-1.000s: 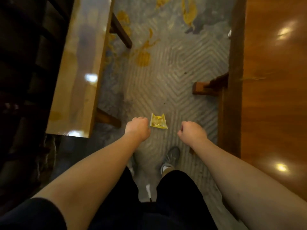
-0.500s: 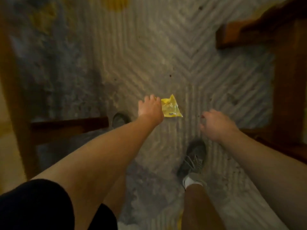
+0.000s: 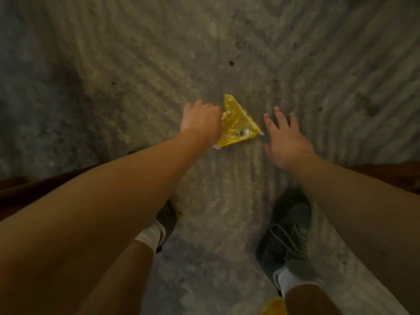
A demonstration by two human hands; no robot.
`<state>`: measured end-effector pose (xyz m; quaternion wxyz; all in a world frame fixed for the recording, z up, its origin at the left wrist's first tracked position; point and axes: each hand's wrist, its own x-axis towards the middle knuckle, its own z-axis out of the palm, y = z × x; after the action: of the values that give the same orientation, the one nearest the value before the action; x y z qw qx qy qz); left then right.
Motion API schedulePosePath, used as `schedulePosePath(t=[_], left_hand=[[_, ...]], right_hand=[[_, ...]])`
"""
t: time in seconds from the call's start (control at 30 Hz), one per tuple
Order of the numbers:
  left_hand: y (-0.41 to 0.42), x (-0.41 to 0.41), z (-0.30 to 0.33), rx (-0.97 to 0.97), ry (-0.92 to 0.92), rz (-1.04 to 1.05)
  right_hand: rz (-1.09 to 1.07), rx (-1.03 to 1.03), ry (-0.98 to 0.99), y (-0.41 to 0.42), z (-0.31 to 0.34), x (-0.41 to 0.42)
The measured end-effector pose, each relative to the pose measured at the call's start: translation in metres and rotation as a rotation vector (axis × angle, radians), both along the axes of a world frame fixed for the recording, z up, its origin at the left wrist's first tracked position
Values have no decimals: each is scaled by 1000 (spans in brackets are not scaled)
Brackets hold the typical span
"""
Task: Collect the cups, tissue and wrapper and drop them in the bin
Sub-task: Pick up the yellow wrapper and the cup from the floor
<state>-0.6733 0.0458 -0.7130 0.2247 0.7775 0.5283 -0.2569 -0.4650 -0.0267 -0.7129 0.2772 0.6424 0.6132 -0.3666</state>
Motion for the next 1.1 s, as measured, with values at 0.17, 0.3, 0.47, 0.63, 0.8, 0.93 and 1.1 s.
schedulePosePath(t=[0.17,0.3,0.47,0.63,0.8,0.93,1.1], left_hand=[[10,-29,24,7,-32,86],[20,-43,70,-52,-35,148],[56,-54,174,-60,-98,259],[111,-79,312,-7,-148,336],[172,-121,490,89,-220,357],[205,-153,604,166,-336,409],[252,-177,717,257,-437,401]], right_hand=[[-19,-28,-79,-4,-9,-5],[125,-316,-59,45,18,0],[11,-90,18,111,133,-27],[-57,22,96,144,298,-77],[-85,157,56,187,488,-109],[-170,343,41,222,604,-125],[-260,603,88,267,710,-127]])
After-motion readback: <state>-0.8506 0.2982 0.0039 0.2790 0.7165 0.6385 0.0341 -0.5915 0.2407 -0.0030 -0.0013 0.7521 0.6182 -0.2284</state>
